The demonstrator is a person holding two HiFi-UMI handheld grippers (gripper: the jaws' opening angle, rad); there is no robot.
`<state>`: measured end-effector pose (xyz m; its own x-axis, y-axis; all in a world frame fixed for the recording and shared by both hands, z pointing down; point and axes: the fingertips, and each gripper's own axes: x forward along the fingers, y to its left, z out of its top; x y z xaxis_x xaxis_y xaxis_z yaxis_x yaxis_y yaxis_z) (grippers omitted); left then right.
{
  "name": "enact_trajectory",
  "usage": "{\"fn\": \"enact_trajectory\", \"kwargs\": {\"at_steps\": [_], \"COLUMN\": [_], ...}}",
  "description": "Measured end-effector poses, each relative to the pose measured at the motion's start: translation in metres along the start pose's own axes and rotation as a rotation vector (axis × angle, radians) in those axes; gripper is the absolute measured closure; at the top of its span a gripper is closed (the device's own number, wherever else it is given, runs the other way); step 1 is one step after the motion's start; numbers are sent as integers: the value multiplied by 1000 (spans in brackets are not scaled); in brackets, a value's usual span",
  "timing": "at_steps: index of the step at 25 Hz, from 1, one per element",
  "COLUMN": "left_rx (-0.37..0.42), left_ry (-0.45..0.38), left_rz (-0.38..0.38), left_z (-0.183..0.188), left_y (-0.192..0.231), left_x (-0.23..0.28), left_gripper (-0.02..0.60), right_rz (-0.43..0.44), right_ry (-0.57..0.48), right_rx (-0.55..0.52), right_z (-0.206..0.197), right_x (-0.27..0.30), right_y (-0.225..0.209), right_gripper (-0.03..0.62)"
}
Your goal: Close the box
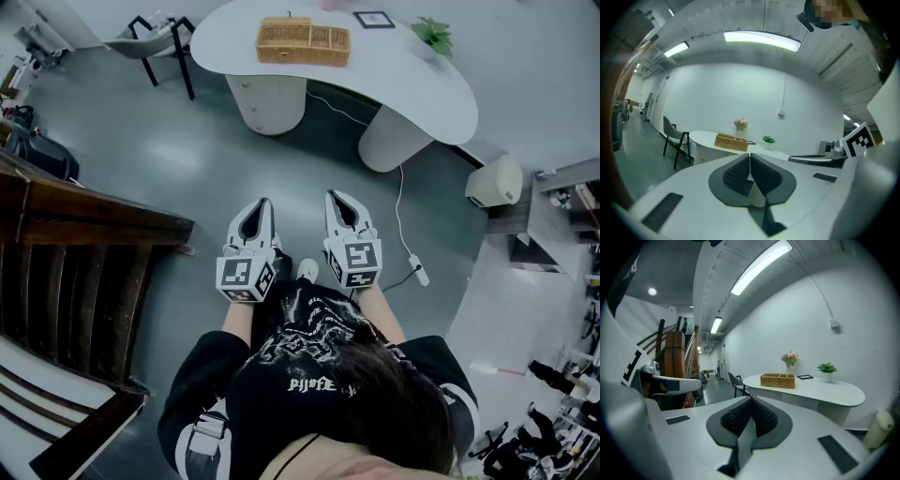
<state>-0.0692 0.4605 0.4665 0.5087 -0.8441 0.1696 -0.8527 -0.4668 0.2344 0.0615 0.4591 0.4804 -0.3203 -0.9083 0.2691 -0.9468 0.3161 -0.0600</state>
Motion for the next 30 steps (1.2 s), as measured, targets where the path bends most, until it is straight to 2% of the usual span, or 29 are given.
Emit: {"fn": "enact_trajectory", "kwargs": {"at_steps": [6, 11, 16, 23, 30], "left_rx": [17, 15, -1, 19, 29], "left_ry": [9, 16, 10, 6, -1], "left_rz": [-24, -44, -72, -131, -166], "left_z": [2, 8, 22, 48, 79], "left_y": [-3, 12, 38, 91, 152], "left_x": [1, 16, 41, 85, 126], "left_gripper": [554, 554, 554, 554, 554], "right_rz": [-15, -29, -66, -117, -144], "right_ry": [12, 11, 3, -11, -19], "right_rx": [9, 81, 103, 144, 115], "right_z": [-2, 1, 13, 35, 65], "right_x": [-2, 15, 42, 104, 170], "right_y": [0, -5, -10, -7, 8], "right_gripper": [570, 569, 569, 569, 569]}}
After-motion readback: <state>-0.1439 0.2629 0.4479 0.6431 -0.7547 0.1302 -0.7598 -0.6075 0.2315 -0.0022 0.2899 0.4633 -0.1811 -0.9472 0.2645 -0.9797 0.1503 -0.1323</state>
